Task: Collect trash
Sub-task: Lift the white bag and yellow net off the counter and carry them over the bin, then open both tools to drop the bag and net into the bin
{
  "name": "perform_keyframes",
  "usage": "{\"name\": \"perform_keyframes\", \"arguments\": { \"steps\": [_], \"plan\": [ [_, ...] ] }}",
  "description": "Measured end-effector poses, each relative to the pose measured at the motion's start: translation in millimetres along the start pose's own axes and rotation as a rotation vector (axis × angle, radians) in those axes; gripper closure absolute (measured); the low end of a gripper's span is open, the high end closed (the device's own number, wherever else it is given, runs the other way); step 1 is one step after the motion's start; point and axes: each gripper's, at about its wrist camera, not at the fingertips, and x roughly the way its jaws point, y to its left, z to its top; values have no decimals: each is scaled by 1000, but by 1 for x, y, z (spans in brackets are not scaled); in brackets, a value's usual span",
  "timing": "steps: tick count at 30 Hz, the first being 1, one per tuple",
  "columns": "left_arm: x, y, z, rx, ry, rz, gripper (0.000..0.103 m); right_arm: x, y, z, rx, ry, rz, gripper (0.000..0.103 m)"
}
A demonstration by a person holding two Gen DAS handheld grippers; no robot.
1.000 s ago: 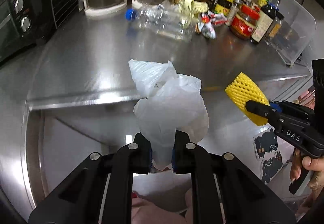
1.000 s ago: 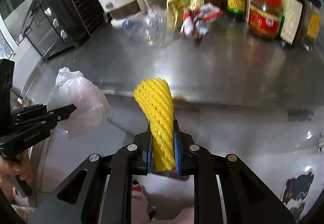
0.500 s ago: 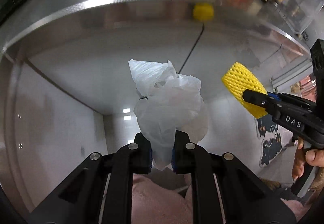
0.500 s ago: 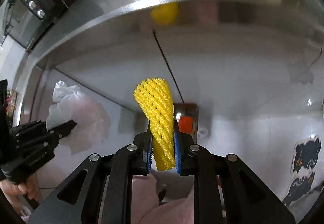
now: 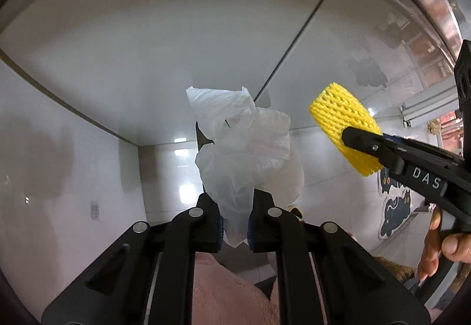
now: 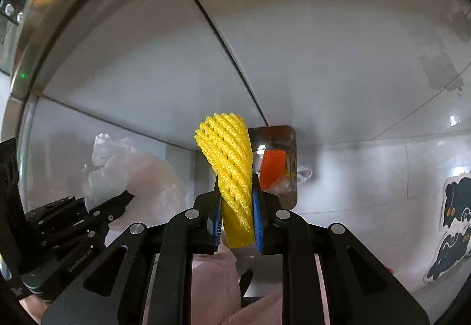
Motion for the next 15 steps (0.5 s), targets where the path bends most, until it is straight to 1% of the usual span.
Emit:
{"name": "perform_keyframes", "arguments": {
  "steps": [4,9,15],
  "plan": [
    [21,5,4,-24,11,-13,93,17,-10,3,33,30,4,82],
    [44,3,6,-9,51,-11,93,39,-19,13,89,69,7,82],
    [60,0,14,-18,77,-13,89,49,-24,18,91,92,2,82]
  ]
}}
